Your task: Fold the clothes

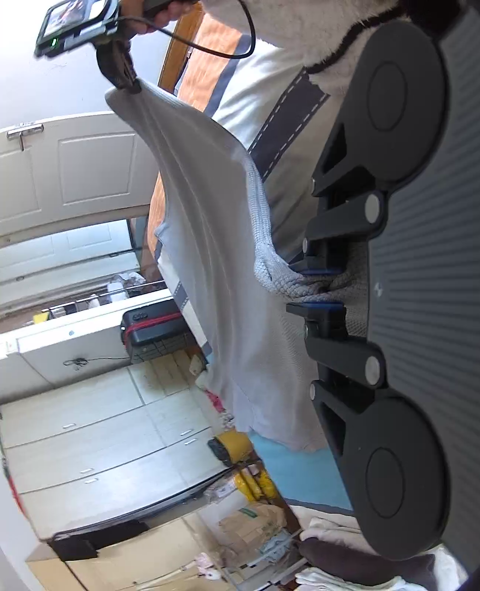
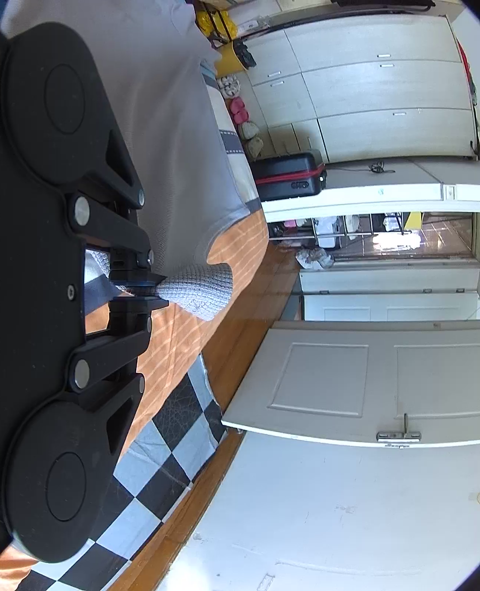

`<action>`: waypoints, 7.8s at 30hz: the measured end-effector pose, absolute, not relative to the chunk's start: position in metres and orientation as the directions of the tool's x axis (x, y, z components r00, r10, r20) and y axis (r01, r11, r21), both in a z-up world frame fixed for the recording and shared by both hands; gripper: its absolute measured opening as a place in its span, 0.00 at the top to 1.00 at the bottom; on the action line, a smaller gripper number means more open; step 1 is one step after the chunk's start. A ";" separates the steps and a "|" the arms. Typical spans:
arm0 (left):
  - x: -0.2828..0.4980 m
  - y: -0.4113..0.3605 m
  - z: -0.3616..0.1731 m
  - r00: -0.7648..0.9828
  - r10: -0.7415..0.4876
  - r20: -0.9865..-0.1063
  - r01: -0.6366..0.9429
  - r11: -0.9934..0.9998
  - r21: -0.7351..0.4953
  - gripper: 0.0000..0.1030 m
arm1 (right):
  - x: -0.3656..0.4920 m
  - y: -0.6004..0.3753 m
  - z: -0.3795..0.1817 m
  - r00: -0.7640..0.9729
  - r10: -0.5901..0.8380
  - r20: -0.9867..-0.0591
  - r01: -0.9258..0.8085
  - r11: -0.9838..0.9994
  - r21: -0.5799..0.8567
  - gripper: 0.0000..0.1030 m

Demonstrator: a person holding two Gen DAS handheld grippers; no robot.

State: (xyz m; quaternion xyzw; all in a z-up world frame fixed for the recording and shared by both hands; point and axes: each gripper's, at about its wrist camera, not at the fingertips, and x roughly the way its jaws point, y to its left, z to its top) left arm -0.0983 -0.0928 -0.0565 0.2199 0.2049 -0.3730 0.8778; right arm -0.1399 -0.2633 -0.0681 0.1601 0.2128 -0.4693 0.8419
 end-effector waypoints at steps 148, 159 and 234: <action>0.166 -0.176 -0.181 0.483 -0.522 -0.703 0.587 0.789 -0.182 0.43 | 0.015 -0.333 -0.125 0.793 -0.077 -0.605 0.171 0.980 0.099 0.39; 0.182 -0.252 -0.171 0.309 -0.658 -0.687 0.522 0.721 -0.456 0.32 | -0.056 -0.448 -0.150 0.714 -0.215 -0.667 0.664 0.511 0.546 0.34; 0.012 -0.299 -0.165 0.069 -0.807 -0.587 0.683 0.467 -0.562 0.92 | -0.080 -0.401 -0.185 0.145 0.053 -0.988 0.278 0.956 0.092 0.39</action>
